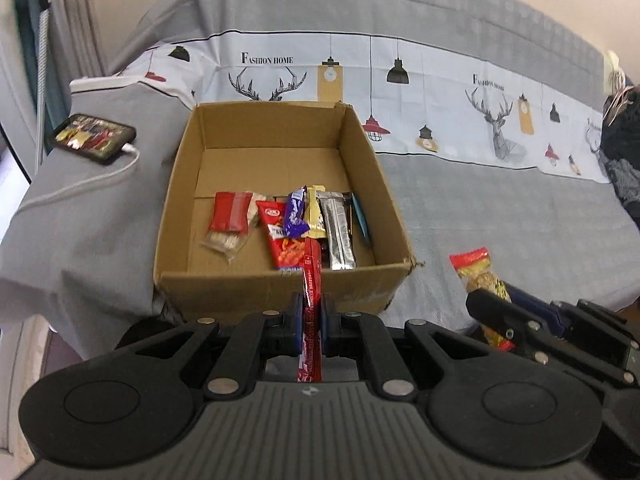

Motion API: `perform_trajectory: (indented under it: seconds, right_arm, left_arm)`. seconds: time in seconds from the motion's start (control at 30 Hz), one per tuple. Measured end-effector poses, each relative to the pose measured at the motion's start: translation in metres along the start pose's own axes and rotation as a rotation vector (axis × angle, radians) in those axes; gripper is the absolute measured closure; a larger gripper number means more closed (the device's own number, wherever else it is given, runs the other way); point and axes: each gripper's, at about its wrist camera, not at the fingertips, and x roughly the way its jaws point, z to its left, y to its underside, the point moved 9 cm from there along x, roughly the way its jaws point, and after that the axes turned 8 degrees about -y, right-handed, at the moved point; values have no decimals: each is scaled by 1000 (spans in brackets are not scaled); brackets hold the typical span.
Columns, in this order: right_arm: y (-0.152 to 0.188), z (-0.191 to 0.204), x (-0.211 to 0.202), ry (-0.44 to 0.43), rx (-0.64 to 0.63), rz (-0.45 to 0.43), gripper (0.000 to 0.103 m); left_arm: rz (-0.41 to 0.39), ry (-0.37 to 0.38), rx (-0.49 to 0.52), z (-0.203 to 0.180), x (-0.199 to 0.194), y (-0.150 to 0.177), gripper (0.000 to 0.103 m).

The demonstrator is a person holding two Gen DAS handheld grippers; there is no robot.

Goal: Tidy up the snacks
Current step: 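Carry the red stick and orange candy over the box with both tools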

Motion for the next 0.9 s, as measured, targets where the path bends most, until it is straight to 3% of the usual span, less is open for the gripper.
perform_trajectory:
  seconds: [0.43,0.9]
  right_arm:
    - [4,33,-18,31,-98,-19,84]
    - [5,39,-13,43,-129,2,84]
  left_arm:
    - [-44,51,-63,18,-27,15,94]
    - [-44,59,-82,25,-28,16,94]
